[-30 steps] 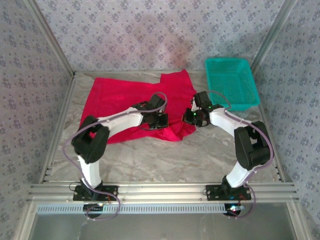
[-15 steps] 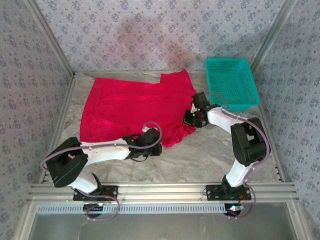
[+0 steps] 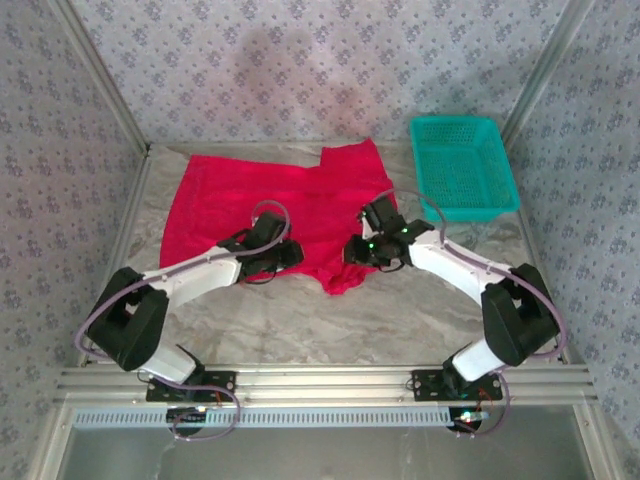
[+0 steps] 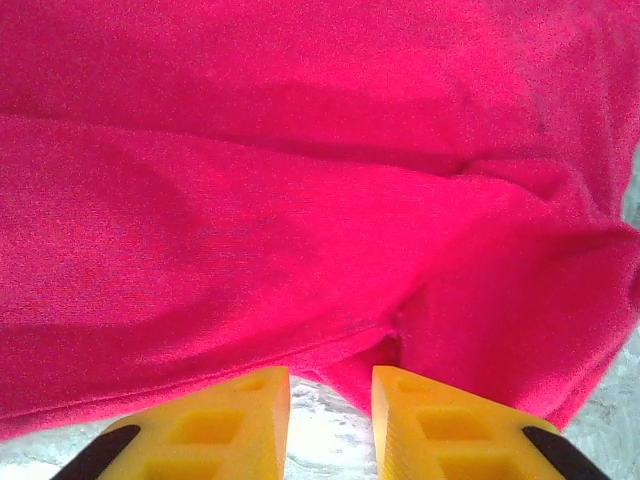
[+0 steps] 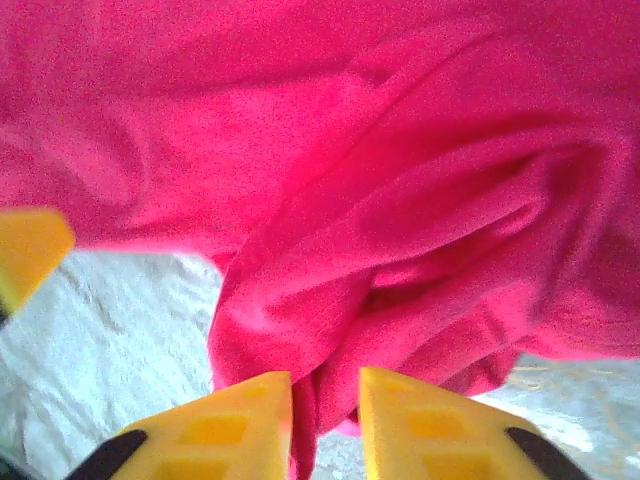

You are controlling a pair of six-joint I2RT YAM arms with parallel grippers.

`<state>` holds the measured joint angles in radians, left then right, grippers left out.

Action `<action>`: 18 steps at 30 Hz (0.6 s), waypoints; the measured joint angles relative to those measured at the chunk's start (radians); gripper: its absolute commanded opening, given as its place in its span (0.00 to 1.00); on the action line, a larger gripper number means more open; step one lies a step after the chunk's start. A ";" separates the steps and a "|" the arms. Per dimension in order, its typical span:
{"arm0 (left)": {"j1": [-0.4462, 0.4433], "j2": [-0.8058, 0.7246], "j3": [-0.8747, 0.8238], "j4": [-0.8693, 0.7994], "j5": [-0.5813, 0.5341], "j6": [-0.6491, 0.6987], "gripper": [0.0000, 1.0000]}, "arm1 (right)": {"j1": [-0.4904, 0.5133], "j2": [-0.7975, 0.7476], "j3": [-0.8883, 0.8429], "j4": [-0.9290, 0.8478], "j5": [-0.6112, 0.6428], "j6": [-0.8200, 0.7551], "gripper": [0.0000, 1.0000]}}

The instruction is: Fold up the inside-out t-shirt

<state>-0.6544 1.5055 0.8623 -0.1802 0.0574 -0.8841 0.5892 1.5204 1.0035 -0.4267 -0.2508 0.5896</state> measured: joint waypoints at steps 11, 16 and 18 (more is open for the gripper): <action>0.021 0.021 -0.035 0.009 0.095 -0.018 0.28 | 0.055 0.193 0.054 0.054 0.008 0.066 0.08; 0.034 0.021 -0.048 0.008 0.107 -0.019 0.28 | 0.058 0.217 0.211 -0.037 0.033 0.060 0.00; 0.043 0.021 -0.048 0.009 0.109 -0.019 0.28 | 0.063 0.217 0.290 -0.091 0.045 0.045 0.00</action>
<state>-0.6117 1.5261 0.8143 -0.1711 0.1665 -0.9035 0.6518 1.7378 1.2938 -0.5175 -0.2058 0.6346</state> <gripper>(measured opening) 0.283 0.071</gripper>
